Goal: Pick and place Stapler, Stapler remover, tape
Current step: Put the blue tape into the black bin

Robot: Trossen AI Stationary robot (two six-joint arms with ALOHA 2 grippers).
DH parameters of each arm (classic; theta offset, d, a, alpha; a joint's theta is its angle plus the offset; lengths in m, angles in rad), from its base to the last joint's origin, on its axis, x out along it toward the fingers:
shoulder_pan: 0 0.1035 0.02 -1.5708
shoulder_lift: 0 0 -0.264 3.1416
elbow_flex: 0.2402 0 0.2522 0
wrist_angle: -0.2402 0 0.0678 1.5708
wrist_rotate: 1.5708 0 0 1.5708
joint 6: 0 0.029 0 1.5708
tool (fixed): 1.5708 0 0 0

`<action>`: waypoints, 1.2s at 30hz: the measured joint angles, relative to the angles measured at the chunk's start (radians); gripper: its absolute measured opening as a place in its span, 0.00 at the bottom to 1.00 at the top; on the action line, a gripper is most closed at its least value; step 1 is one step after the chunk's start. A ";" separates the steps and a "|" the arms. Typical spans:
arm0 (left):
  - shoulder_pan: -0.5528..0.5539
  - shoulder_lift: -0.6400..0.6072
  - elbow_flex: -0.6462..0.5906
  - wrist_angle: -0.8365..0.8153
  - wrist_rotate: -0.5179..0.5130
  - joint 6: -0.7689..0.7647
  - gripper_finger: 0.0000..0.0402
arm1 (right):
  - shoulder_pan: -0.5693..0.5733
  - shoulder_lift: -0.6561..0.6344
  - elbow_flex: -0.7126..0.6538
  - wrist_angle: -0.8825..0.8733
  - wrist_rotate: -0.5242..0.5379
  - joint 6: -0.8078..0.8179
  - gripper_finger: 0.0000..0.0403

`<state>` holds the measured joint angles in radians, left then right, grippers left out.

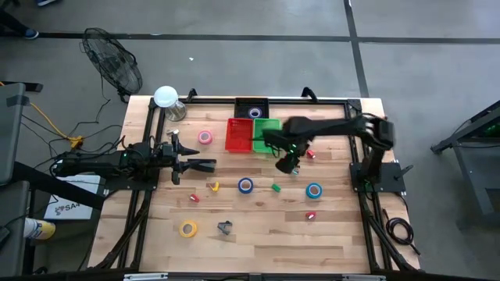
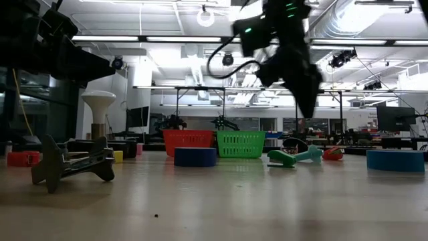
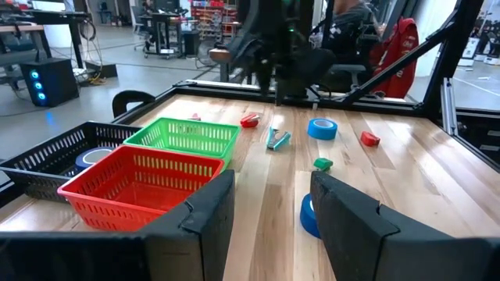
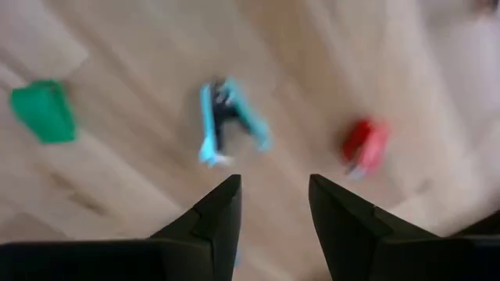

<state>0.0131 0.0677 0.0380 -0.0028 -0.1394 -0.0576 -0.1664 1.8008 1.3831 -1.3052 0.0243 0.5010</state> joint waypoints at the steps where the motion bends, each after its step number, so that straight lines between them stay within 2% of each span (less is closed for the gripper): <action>1: 0.000 0.000 0.000 0.000 0.000 0.000 0.41 | 0.014 -0.034 -0.044 0.019 -0.017 0.051 0.35; 9: 0.000 0.000 0.000 0.000 0.000 0.000 0.41 | 0.170 -0.283 -0.352 0.183 -0.102 0.472 0.35; 15: 0.000 0.000 0.000 0.000 0.000 0.000 0.41 | 0.288 -0.360 -0.502 0.331 -0.113 0.675 0.35; 24: 0.000 0.000 0.000 0.000 0.000 0.000 0.41 | 0.388 -0.363 -0.568 0.534 -0.109 0.762 0.35; 32: 0.000 0.000 0.000 0.000 0.000 0.000 0.41 | 0.425 -0.359 -0.568 0.533 -0.030 0.808 0.35; 36: 0.000 0.000 0.000 0.000 0.000 0.000 0.41 | 0.425 -0.327 -0.568 0.532 -0.035 0.815 0.35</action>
<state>0.0131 0.0677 0.0380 -0.0029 -0.1394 -0.0574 0.2584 1.4740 0.8150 -0.7727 -0.0104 1.3164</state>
